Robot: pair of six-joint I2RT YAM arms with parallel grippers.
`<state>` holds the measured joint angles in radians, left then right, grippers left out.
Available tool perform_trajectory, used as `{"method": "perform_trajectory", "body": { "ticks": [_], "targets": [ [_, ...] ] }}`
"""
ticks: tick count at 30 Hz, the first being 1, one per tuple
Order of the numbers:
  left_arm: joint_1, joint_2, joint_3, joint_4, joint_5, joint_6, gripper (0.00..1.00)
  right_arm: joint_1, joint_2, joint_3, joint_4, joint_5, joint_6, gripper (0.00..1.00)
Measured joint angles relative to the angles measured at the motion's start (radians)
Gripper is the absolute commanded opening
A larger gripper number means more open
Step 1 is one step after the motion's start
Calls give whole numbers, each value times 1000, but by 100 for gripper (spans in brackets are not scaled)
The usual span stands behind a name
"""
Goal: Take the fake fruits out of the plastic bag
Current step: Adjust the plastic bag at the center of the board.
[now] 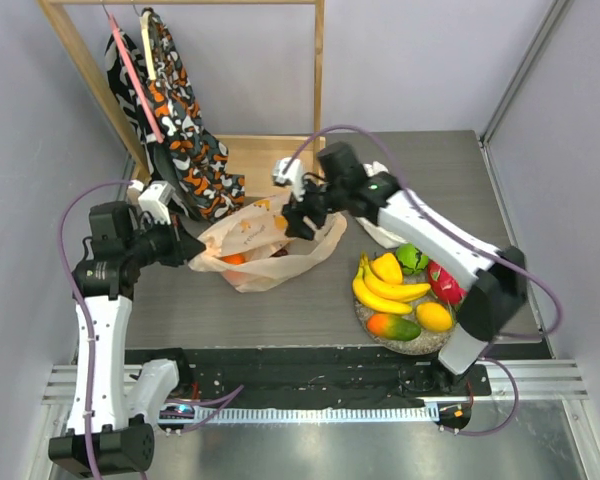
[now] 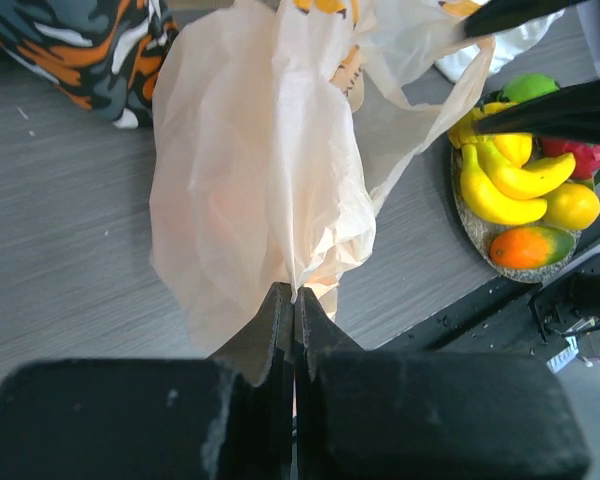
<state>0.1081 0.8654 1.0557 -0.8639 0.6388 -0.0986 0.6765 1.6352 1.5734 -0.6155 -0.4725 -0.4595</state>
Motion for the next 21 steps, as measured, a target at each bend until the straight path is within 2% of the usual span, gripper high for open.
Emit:
{"method": "perform_trajectory", "body": {
  "ticks": [4,9,15,21],
  "targets": [
    [0,-18,40,-12,0,6,0,70,172,48,81,22,126,55],
    [0,-10,39,-20,-1,6,0,109,235,48,158,80,242,47],
    [1,6,-14,-3,-36,-21,0,166,257,40,239,142,293,47],
    [2,22,-49,22,-160,-53,0,380,259,-117,290,140,286,51]
  ]
}}
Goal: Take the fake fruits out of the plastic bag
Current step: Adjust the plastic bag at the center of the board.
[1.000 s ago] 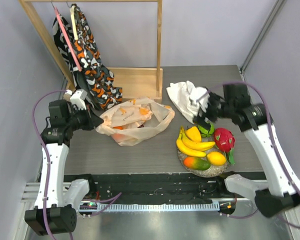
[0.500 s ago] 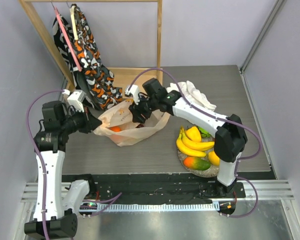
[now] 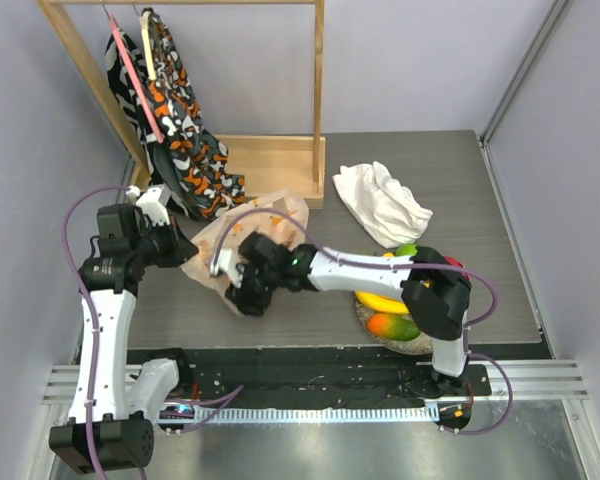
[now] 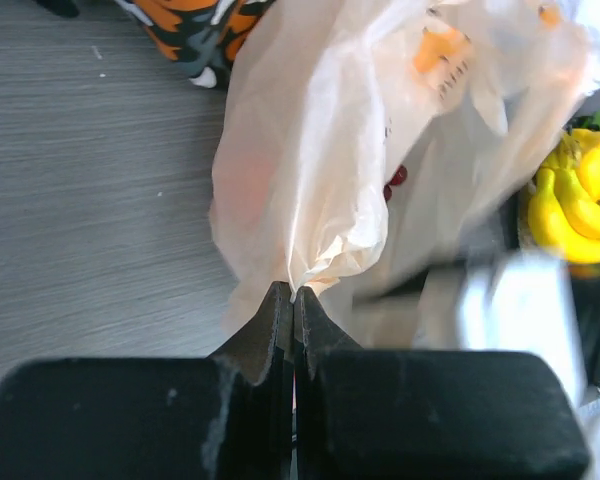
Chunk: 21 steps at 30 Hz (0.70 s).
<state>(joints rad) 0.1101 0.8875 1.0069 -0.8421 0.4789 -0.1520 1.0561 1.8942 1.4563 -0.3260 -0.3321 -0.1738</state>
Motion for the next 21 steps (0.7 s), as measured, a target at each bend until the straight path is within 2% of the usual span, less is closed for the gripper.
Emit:
{"method": "perform_trajectory", "body": {
  "ticks": [3,6,9,11,14,21],
  "targets": [
    [0,0,-11,3,-24,-6,0,101,16,-36,-13,-72,-28,50],
    [1,-2,-13,7,-47,-7,0,128,16,-28,-31,-138,-49,50],
    [1,-11,-13,3,-60,-5,0,96,8,-3,-38,-143,-48,53],
    [2,-20,-13,-1,-64,-4,0,64,-6,9,-39,-132,-43,62],
    [2,-36,-13,-8,-74,-1,0,23,-31,32,-34,-74,-35,66],
    [2,-39,-10,-8,-79,-3,0,-25,20,144,-23,-30,-9,66]
  ]
}}
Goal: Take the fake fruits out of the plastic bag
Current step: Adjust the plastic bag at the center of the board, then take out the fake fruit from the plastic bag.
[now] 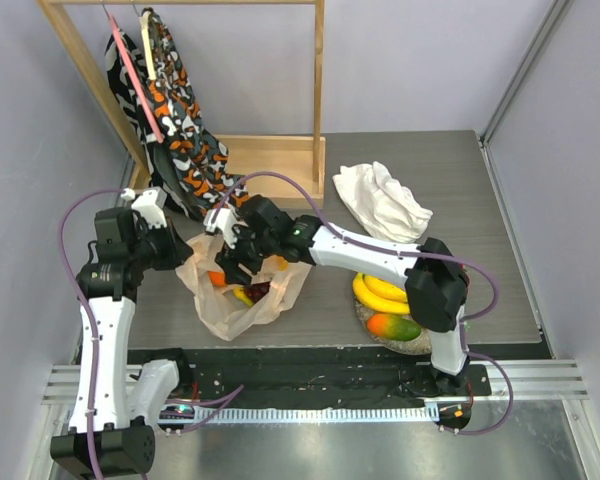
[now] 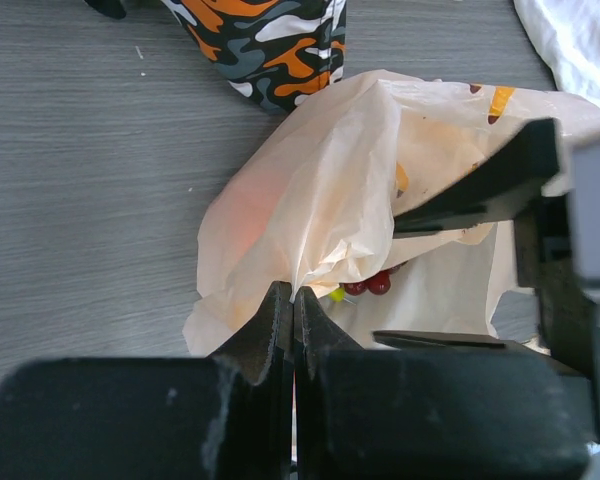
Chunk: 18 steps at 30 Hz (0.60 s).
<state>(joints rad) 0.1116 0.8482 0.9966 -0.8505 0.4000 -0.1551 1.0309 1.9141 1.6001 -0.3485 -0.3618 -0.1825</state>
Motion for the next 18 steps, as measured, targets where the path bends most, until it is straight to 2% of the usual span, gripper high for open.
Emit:
{"method": "perform_trajectory", "body": {
  "ticks": [7,11,18],
  "targets": [
    [0,18,13,1,0,-4,0,-24,143,118,14,-59,84,60],
    [0,28,15,5,1,-18,0,-33,151,118,11,-113,125,57],
    [0,80,27,29,3,-44,0,-25,121,77,18,-171,153,57]
  ]
}}
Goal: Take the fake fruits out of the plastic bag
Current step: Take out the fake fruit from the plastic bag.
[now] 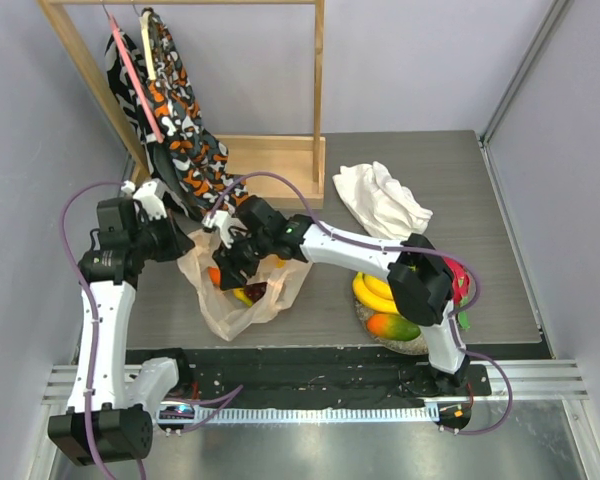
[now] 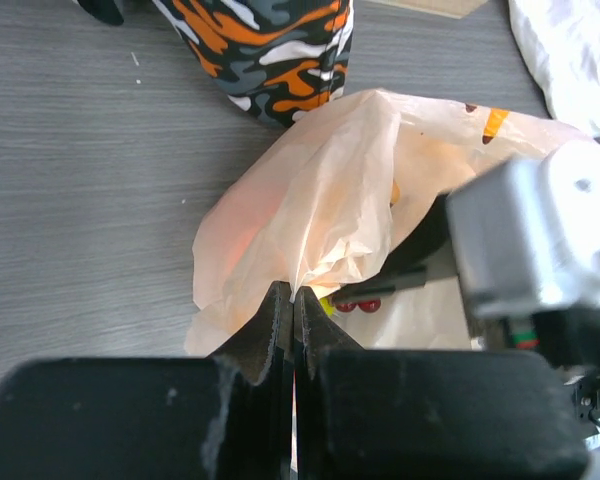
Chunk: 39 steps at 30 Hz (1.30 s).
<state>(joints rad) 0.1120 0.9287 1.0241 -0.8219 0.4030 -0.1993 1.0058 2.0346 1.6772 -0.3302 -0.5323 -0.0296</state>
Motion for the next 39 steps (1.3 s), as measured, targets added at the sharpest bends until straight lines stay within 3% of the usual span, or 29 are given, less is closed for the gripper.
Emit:
{"method": "perform_trajectory", "body": {
  "ticks": [6,18,28,30,33,34,39],
  "targets": [
    [0,9,30,11,2,-6,0,20,7,-7,11,42,37,69],
    [0,4,39,1,20,-2,0,-53,140,67,31,296,133,95],
    [0,3,37,1,35,-3,0,-26,218,145,53,301,176,96],
    [0,2,35,1,35,-3,0,-19,232,156,58,297,182,94],
    [0,1,33,0,35,-3,0,-14,253,171,67,294,187,81],
    [0,0,32,0,35,-3,0,-13,259,173,70,290,187,71],
    [0,-3,32,-1,35,-2,0,-13,270,178,68,266,152,49]
  ]
}}
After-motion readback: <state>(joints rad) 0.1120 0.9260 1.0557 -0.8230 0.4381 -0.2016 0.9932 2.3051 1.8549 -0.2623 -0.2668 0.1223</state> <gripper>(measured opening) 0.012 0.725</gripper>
